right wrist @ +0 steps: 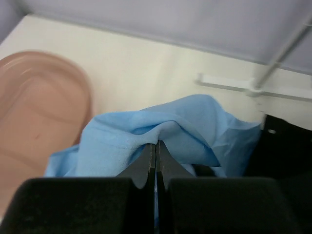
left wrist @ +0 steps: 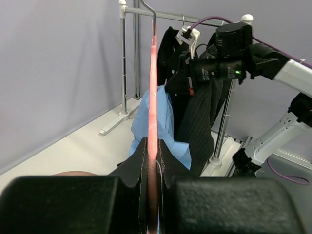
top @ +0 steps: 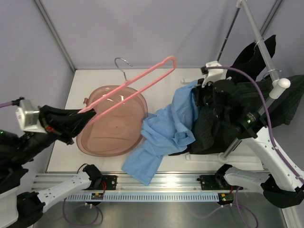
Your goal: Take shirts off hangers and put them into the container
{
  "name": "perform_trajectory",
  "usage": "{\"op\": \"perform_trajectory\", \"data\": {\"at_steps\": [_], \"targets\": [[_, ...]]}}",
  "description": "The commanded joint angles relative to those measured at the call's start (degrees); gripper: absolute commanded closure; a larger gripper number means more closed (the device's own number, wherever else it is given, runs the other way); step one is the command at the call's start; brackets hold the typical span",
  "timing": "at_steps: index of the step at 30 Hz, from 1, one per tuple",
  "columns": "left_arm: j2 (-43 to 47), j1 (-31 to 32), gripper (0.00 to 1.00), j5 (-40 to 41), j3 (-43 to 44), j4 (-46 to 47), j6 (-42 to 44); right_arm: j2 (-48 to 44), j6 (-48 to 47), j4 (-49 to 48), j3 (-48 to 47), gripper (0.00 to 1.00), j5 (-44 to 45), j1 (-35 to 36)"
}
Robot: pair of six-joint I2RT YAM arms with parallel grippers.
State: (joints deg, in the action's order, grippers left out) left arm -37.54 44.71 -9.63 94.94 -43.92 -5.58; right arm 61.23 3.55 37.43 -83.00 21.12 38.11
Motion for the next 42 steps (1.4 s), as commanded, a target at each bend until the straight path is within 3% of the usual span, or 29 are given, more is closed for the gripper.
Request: {"op": "perform_trajectory", "data": {"at_steps": [1, 7, 11, 14, 20, 33, 42], "targets": [[-5.34, -0.06, 1.00, -1.44, -3.43, 12.53, 0.92, -0.94, 0.93, 1.49, -1.72, 1.00, -9.35, 6.70], [-19.31, -0.15, 1.00, -3.99, 0.50, 19.13, 5.14, -3.05, 6.46, 4.14, 1.34, 1.00, -7.25, 15.14], [-30.11, -0.06, 1.00, -7.06, 9.54, 19.84, 5.14, -4.71, 8.75, 3.62, 10.46, 1.00, -2.59, 19.45], [-41.10, -0.15, 1.00, -9.53, 21.23, 16.95, 5.14, -6.73, 11.03, 1.86, 16.79, 1.00, -1.09, 20.87], [-57.89, -1.55, 1.00, -14.36, 37.59, 16.32, 4.71, -8.50, 14.90, 2.38, 22.35, 1.00, 1.63, 24.29], [-72.57, -3.14, 1.00, -21.84, 39.71, 35.46, -5.56, -9.99, 19.30, 4.58, 24.03, 1.00, 6.73, 27.99], [-74.78, -1.21, 1.00, -14.12, 38.30, 46.03, -9.71, -9.29, 21.14, 2.74, 26.75, 1.00, 6.48, 27.99]]}}
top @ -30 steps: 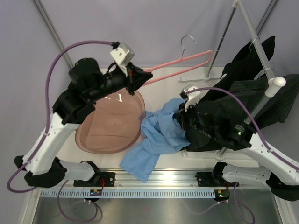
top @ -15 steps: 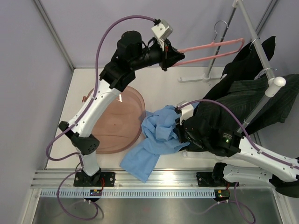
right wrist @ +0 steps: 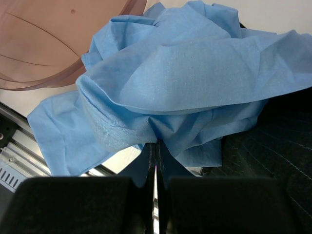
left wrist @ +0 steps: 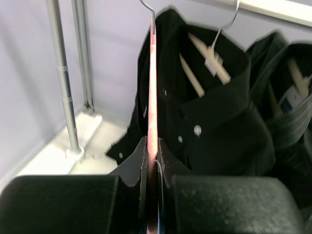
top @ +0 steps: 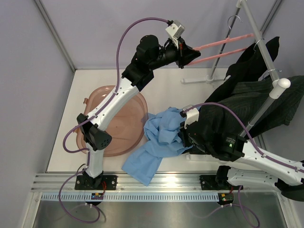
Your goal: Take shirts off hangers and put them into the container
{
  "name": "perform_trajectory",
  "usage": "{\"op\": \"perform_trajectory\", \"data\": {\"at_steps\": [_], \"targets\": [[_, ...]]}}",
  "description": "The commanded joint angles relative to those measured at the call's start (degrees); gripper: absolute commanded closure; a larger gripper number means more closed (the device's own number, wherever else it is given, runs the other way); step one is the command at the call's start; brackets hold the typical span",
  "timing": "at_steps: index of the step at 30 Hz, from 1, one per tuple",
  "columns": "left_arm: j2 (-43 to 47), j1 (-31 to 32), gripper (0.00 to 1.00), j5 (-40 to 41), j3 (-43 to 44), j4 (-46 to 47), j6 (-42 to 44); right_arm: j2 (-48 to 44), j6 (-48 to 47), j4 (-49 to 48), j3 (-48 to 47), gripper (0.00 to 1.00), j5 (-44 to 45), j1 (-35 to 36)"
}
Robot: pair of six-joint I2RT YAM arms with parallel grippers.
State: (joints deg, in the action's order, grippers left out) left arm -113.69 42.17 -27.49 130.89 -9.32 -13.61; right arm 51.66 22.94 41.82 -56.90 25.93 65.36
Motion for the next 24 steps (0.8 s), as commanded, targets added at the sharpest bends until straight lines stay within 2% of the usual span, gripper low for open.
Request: {"op": "perform_trajectory", "data": {"at_steps": [1, 5, 16, 24], "targets": [[0.67, 2.12, 1.00, 4.62, 3.83, 11.43, -1.60, 0.46, 1.93, -2.18, 0.74, 1.00, 1.66, 0.73], [-1.97, 3.35, 1.00, 8.05, 8.32, 10.47, -3.09, 1.34, 2.11, -2.62, 0.04, 1.00, 1.40, 1.34], [-5.40, 9.77, 1.00, 22.90, 8.68, 9.41, 3.85, 1.69, 3.60, -2.19, -1.02, 1.00, 4.03, 3.54], [-7.16, 11.44, 1.00, 26.96, 9.91, 9.41, 5.87, 1.25, 4.13, -1.74, -0.93, 1.00, 4.56, 4.16]]}}
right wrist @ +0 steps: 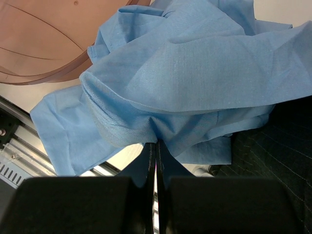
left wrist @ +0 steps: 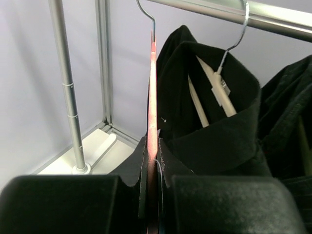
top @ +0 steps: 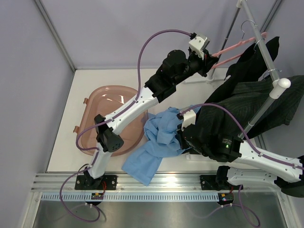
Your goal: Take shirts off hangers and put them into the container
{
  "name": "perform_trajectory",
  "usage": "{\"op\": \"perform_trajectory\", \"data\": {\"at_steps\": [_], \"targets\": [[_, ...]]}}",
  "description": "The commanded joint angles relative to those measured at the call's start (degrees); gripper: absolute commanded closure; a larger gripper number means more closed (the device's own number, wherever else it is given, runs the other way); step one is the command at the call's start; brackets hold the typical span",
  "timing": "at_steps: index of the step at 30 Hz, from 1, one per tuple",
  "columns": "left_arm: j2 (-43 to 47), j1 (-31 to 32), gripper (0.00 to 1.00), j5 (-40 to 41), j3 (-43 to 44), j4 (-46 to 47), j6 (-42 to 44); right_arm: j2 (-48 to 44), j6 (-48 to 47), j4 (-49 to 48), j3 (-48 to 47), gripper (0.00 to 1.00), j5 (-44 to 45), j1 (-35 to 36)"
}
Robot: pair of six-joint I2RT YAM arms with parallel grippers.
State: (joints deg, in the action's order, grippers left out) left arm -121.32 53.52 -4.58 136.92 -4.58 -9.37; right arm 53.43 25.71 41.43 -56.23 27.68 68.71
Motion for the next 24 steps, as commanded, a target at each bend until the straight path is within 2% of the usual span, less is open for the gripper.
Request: {"op": "perform_trajectory", "data": {"at_steps": [1, 24], "targets": [[-0.05, 0.01, 1.00, 4.31, 4.31, 4.67, 1.54, -0.43, 1.36, -1.35, -1.61, 1.00, 2.90, 0.81], [-5.42, 1.33, 1.00, 1.95, 8.62, 3.26, 1.19, -2.01, 2.06, -2.32, -0.20, 1.00, 3.43, 1.34]]}}
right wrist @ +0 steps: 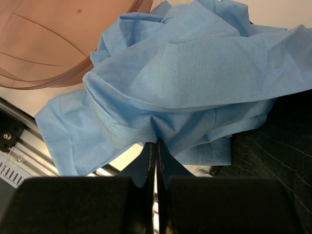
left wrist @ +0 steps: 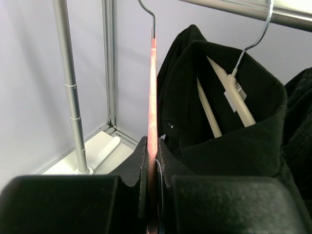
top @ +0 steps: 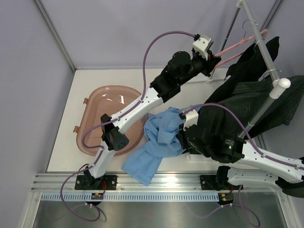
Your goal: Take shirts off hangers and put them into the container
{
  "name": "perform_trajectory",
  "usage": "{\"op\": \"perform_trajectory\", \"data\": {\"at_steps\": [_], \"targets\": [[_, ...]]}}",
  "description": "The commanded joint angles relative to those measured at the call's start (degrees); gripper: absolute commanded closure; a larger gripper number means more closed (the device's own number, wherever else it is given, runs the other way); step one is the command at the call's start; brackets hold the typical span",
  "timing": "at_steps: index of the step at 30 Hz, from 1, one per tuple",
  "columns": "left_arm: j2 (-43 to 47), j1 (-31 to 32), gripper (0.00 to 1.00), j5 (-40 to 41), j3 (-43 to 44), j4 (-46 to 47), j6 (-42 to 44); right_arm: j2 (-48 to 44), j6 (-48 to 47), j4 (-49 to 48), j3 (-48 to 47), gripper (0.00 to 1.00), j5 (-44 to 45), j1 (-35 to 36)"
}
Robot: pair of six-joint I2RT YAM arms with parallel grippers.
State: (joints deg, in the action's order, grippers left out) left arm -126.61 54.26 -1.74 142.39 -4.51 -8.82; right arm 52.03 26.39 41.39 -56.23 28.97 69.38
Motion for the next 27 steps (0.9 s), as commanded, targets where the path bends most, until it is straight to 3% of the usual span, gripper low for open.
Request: {"op": "perform_trajectory", "data": {"at_steps": [1, 8, 13, 14, 21, 27], "targets": [[-0.13, 0.67, 1.00, -1.33, 3.16, 3.11, 0.91, -0.61, 1.38, -2.36, -0.20, 1.00, 1.97, 0.66], [-0.04, 1.02, 0.98, -2.83, 2.81, 1.53, 1.70, -0.44, 1.47, -2.98, 0.06, 1.00, 1.97, 0.58], [1.27, 1.02, 0.85, -3.19, 0.44, 0.91, 2.40, 0.00, 1.73, -3.24, -0.02, 1.00, 1.70, 0.66], [2.06, 1.02, 0.77, -2.84, 0.17, 0.47, 2.84, 0.09, 1.91, -2.72, -0.11, 1.00, 1.62, 0.66], [7.85, 0.15, 0.47, -2.83, -4.66, -3.39, 6.00, -0.09, 2.17, -2.72, -0.46, 1.00, 1.62, 0.66], [20.50, -1.08, 0.43, 5.15, -10.02, -14.54, 14.61, 1.23, 1.12, -1.66, -2.74, 1.00, 1.79, 0.75]]}}
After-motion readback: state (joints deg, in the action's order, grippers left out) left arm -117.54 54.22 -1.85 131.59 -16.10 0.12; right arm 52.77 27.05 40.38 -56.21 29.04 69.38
